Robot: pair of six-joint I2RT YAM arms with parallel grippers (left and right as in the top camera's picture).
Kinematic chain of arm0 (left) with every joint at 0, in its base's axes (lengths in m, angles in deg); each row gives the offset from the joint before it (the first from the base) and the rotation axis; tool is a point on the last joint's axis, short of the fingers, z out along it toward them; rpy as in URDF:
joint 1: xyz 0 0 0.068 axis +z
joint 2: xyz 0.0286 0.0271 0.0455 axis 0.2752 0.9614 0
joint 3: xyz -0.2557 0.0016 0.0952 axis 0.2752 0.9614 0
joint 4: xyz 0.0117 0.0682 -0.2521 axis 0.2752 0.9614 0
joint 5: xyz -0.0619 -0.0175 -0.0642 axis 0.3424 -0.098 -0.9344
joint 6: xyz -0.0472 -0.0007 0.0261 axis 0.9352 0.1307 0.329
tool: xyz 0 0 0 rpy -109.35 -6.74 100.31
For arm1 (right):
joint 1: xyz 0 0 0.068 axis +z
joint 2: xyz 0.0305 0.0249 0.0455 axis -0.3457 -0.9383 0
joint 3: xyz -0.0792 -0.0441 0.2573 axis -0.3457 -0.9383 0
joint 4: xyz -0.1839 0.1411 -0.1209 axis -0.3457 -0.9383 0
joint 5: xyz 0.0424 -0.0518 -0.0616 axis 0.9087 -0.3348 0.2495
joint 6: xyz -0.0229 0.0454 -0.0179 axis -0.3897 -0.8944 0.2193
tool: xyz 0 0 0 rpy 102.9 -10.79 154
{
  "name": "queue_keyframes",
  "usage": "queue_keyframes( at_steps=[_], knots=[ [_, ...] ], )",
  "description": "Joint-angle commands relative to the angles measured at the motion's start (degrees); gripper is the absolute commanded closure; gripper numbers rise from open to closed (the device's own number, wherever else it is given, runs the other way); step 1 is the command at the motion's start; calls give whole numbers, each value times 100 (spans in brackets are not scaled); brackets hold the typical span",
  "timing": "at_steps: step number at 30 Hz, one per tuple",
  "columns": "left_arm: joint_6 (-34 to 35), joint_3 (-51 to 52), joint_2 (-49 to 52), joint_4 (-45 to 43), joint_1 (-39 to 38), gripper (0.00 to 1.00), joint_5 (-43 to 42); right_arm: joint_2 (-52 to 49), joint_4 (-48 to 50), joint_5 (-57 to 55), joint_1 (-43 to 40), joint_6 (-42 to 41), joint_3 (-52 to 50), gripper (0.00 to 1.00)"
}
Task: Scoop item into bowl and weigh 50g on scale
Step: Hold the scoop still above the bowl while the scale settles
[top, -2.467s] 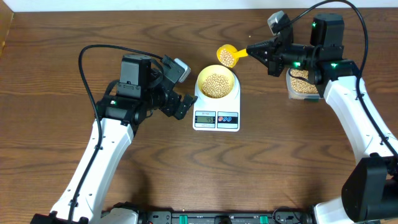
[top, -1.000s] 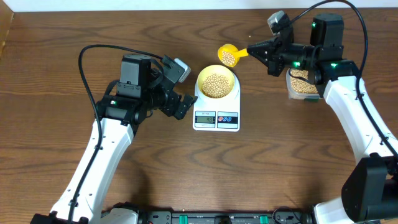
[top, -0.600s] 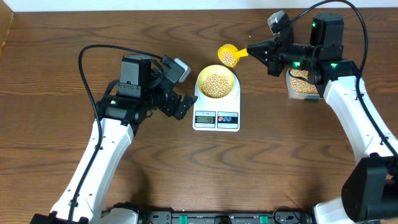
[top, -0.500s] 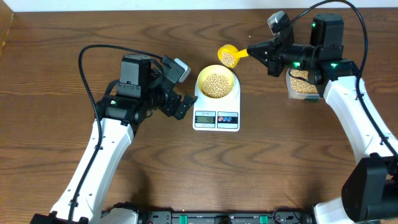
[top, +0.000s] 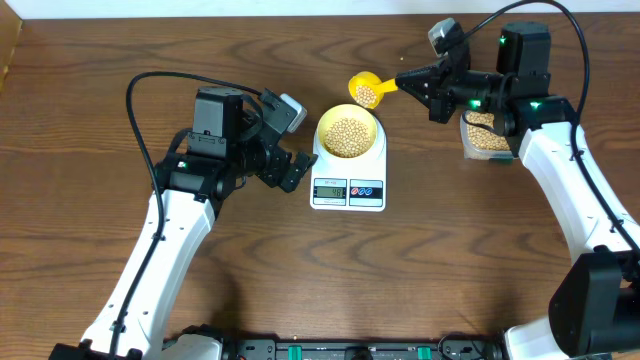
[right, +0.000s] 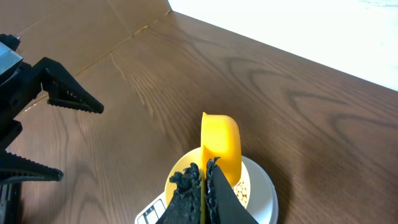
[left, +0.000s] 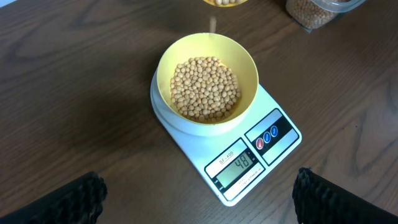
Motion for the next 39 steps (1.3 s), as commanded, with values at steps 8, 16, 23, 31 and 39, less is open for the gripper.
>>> queue_keyframes(
  at_steps=[8,16,23,31,39],
  knots=[
    [-96,-35,-81,-4,-9,3,-55,-17,0,17,48,20,7,99],
    [-96,-35,-81,-4,-9,3,-57,-17,0,20,48,-70,7,99],
    [-96,-35,-81,-7,-9,2,-55,-17,-2,20,48,-243,7,99],
    [-96,-35,-81,-4,-9,2,-55,-17,0,17,48,-240,7,99],
    [-96,-35,-81,-4,-9,2,-55,-17,0,17,48,-240,7,99]
  ],
)
